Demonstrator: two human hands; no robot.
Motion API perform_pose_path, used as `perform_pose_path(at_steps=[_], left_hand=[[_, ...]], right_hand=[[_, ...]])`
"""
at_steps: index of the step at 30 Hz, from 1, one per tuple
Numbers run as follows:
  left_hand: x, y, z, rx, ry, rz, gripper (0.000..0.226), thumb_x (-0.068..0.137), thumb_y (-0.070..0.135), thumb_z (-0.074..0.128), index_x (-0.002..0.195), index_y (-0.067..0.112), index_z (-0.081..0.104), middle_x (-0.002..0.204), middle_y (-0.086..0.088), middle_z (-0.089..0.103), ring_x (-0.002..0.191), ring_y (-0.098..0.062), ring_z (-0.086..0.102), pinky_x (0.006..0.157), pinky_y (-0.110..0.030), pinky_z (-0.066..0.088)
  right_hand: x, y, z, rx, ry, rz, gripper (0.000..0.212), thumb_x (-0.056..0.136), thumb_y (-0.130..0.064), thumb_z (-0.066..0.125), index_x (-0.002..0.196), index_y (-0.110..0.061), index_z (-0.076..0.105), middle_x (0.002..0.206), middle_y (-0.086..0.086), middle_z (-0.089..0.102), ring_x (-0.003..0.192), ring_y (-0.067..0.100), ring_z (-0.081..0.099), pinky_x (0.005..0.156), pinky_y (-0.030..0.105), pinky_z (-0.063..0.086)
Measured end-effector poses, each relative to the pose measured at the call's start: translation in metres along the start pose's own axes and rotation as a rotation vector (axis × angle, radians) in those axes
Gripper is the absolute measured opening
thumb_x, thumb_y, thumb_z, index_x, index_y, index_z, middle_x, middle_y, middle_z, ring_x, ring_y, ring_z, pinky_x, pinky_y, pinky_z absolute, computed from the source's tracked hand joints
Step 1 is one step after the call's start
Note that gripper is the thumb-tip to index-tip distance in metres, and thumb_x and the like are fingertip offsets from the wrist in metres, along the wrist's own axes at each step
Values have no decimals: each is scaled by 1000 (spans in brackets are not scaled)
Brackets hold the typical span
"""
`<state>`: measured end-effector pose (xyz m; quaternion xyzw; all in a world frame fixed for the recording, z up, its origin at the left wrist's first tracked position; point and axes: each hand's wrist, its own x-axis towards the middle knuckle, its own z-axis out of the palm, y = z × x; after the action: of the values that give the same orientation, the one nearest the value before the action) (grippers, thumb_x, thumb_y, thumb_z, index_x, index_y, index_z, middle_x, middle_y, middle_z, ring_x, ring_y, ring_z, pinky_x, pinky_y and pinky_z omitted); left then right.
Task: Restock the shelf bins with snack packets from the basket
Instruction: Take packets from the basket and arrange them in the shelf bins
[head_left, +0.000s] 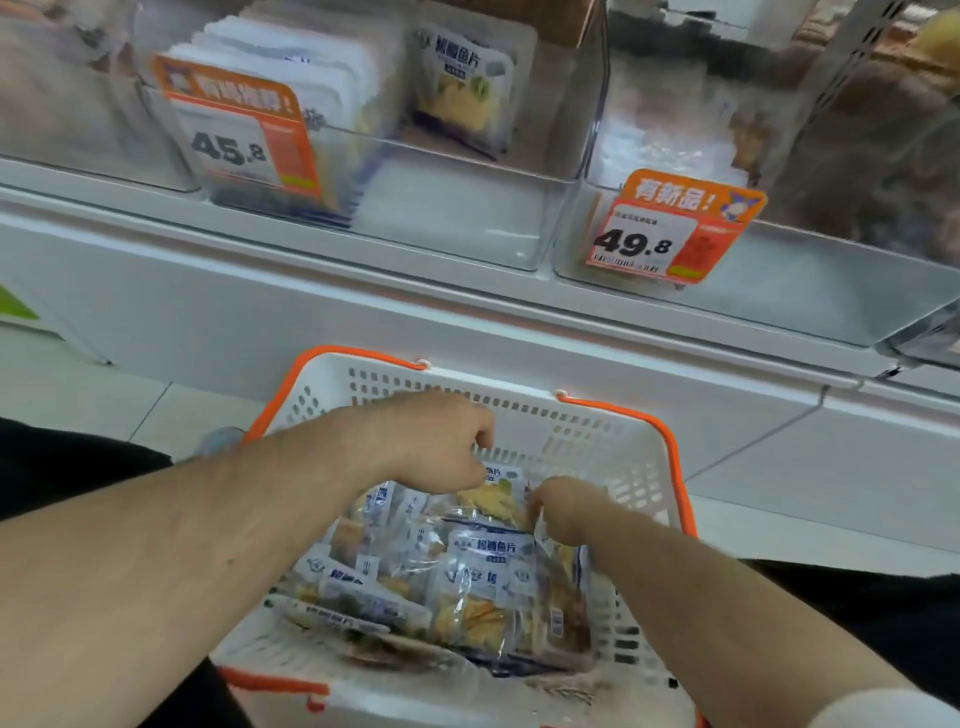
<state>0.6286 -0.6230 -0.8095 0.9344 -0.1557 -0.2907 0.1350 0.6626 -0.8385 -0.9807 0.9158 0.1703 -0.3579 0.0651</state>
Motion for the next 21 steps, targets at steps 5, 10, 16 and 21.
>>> perform_pose_path(at_steps=[5,10,16,21], left_hand=[[-2,-1,0,3,-17,-6,42,95,37,55,135,26,50,138,4,51,120,-17,52,102,-37,46],[-9,-1,1,3,-29,-19,44,94,39,56,136,27,50,138,3,50,120,-17,52,102,-37,45],[-14,-3,-1,-17,-64,-40,43,95,37,55,136,25,50,139,3,51,119,-17,52,99,-32,45],[-13,-6,-11,-66,-32,-62,50,94,38,58,141,23,47,143,2,49,122,-17,52,98,-30,45]], right_hand=[[1,0,9,-155,33,26,28,84,-1,59,102,-19,71,103,5,69,94,26,66,82,37,56],[-1,3,16,-323,21,-71,28,90,-15,59,117,-23,61,114,5,63,105,29,61,90,40,48],[-12,1,-2,-631,91,-146,32,94,-14,59,126,-14,63,128,9,58,120,31,48,103,43,36],[-34,-9,-69,-304,241,-180,24,90,-5,52,99,-27,56,98,0,63,91,23,50,100,39,35]])
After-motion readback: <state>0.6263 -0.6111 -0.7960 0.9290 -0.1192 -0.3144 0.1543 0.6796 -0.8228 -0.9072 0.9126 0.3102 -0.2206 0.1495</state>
